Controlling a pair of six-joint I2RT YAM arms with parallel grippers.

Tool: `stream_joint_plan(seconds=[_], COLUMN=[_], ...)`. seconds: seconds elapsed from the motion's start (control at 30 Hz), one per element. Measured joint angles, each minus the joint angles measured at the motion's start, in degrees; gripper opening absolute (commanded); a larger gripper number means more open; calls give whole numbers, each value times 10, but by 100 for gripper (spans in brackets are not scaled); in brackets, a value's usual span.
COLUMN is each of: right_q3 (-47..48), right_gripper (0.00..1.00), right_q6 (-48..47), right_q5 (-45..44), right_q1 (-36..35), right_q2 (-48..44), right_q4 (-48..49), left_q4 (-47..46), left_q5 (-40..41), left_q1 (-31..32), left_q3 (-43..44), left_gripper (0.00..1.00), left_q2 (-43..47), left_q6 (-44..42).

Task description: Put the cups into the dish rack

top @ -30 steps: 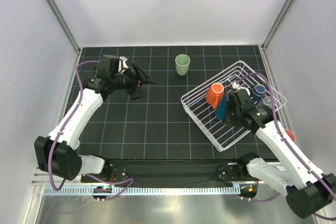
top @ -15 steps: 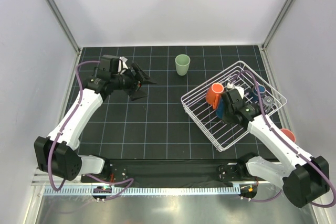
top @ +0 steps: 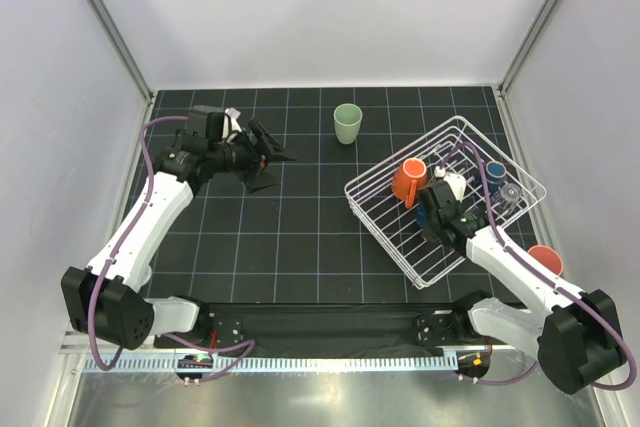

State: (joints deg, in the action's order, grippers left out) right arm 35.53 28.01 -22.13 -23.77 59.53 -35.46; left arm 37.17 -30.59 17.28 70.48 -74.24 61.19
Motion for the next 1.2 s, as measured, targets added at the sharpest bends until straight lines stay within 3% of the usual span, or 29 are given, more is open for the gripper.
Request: stream_joint_plan(seconds=[0.2, 0.5, 0.93, 1.07, 1.2], right_q3=[-16, -17, 10, 64, 122], right_gripper=[10, 45, 53, 59, 68], right_q6=[15, 40, 64, 62, 51], right_q5=[-6, -12, -7, -1, 2], right_q1=[0, 0, 0, 0, 0], right_q2=[6, 22, 0, -21, -37], right_q4=[33, 53, -8, -51, -103], left_q4=[0, 0, 15, 76, 172], left_q5=[0, 0, 12, 64, 173], left_q1=[0, 0, 0, 0, -6], left_q3=[0, 0, 1, 27, 83], left_gripper=[77, 77, 76, 77, 79], left_q2=[0, 0, 5, 5, -4], left_q6=[0, -2, -10, -44, -80])
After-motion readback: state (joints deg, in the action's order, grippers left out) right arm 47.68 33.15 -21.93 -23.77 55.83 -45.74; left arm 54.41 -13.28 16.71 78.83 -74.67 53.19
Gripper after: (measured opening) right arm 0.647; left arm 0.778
